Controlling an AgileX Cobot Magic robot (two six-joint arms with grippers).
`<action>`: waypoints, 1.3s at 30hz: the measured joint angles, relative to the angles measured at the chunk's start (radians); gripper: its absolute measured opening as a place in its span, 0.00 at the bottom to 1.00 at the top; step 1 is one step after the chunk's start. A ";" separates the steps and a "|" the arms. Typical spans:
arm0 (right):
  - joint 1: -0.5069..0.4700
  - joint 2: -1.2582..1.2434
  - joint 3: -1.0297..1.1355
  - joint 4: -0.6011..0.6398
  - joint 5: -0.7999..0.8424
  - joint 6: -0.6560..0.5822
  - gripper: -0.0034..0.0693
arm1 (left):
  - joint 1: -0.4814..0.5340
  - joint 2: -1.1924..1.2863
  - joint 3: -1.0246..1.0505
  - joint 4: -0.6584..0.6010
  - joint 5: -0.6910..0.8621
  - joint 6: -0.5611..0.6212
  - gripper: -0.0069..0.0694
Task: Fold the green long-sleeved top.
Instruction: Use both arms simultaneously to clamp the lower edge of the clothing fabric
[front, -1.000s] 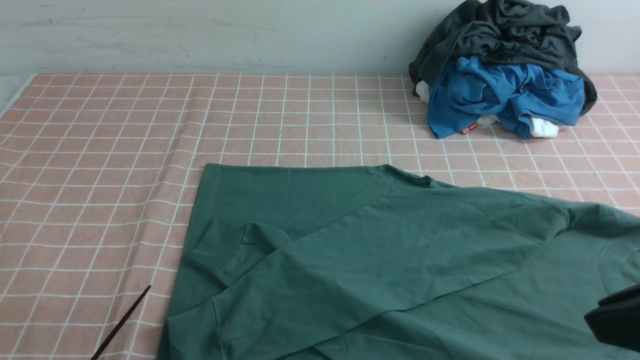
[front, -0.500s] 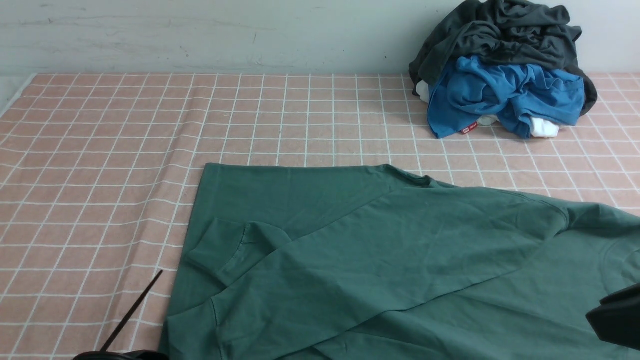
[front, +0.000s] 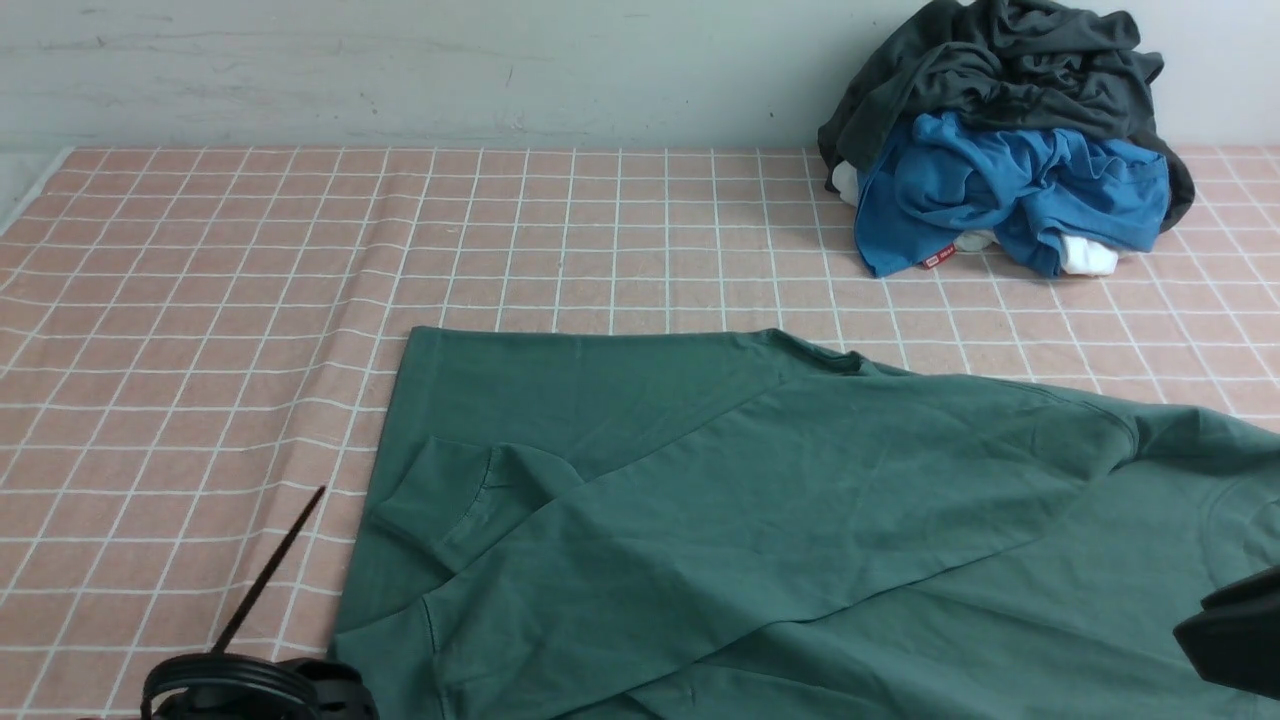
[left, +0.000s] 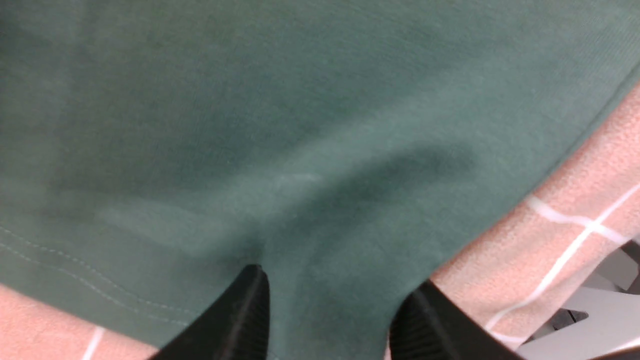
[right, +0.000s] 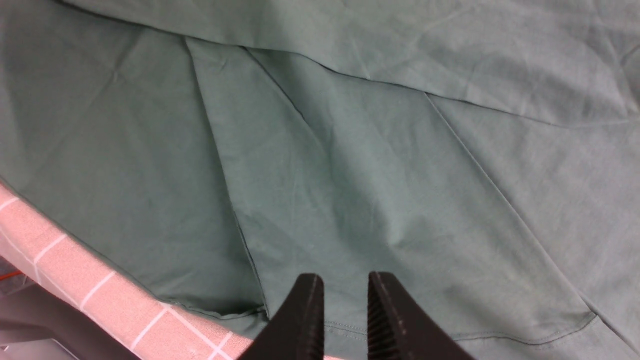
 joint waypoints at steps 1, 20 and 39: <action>0.000 0.000 0.000 0.000 0.000 -0.001 0.22 | 0.000 0.006 0.000 0.000 0.000 0.000 0.50; 0.000 0.000 0.000 -0.003 0.000 -0.054 0.22 | 0.000 0.028 0.032 0.107 -0.001 -0.099 0.10; 0.000 0.218 0.388 -0.203 -0.143 -0.400 0.77 | 0.027 -0.183 0.034 0.090 0.169 -0.052 0.11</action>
